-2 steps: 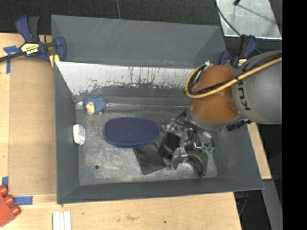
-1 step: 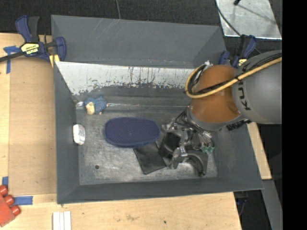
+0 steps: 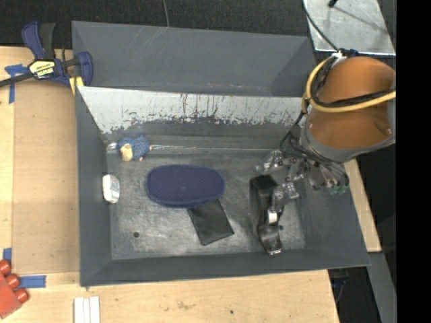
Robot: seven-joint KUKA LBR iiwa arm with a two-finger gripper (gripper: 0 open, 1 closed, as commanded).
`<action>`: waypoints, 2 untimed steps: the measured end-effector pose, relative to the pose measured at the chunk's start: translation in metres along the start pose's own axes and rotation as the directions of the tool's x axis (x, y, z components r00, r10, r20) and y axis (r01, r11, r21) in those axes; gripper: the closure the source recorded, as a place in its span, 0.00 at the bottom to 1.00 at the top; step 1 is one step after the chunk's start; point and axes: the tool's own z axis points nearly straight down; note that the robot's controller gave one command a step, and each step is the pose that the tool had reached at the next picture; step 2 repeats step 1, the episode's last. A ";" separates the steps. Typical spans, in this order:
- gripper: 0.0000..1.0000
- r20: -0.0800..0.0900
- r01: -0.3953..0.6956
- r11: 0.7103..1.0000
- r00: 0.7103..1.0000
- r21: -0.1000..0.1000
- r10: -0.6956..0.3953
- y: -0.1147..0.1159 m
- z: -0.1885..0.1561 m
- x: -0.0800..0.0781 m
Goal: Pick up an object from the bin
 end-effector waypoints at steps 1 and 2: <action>1.00 -0.001 0.407 0.913 0.913 -0.001 -0.407 -0.046 -0.145 0.023; 1.00 -0.001 0.407 0.913 0.913 -0.001 -0.407 -0.046 -0.145 0.023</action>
Offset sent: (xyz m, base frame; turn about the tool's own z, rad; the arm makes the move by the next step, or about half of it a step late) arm -0.0150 -0.0480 0.1446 -0.4227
